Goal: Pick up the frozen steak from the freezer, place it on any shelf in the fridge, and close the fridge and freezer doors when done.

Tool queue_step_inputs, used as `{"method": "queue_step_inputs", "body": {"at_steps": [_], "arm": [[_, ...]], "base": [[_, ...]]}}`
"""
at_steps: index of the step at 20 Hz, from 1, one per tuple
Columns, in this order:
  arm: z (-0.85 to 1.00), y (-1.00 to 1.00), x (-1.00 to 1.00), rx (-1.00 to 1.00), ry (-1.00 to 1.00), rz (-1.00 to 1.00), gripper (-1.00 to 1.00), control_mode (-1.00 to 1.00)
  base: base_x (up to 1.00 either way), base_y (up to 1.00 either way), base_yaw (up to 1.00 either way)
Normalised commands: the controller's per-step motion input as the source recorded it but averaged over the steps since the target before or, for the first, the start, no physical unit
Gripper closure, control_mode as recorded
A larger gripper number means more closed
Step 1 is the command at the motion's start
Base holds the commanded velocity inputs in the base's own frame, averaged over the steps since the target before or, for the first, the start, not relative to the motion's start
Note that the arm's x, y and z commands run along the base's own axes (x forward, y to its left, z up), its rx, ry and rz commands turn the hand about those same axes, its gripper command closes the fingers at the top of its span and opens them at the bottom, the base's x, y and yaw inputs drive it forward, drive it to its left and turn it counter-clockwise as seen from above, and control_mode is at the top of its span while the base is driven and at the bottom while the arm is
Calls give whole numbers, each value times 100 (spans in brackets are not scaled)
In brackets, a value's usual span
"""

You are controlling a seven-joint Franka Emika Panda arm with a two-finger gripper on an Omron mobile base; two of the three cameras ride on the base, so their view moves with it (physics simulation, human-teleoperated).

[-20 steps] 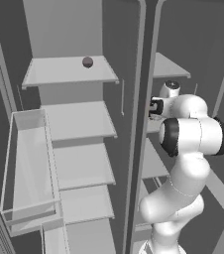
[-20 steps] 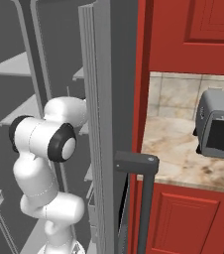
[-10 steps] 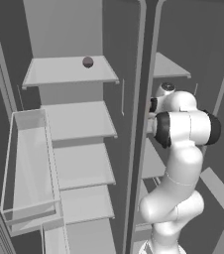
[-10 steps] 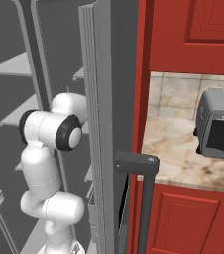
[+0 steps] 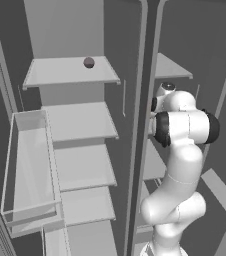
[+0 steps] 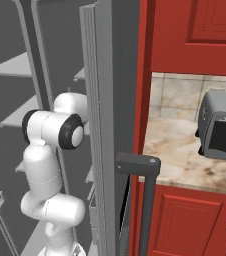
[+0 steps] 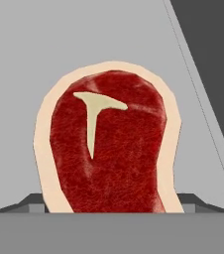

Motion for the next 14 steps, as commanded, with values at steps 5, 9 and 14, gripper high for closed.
{"method": "queue_step_inputs", "body": {"at_steps": [5, 9, 14], "arm": [[0, 0, -9, 0, 0, 0, 100, -100], [0, 0, -61, 0, -12, 0, 100, -100], [6, 0, -74, 0, -21, 0, 100, -100]], "base": [[0, 0, 0], [0, 0, 0], [0, 0, 0]]}}
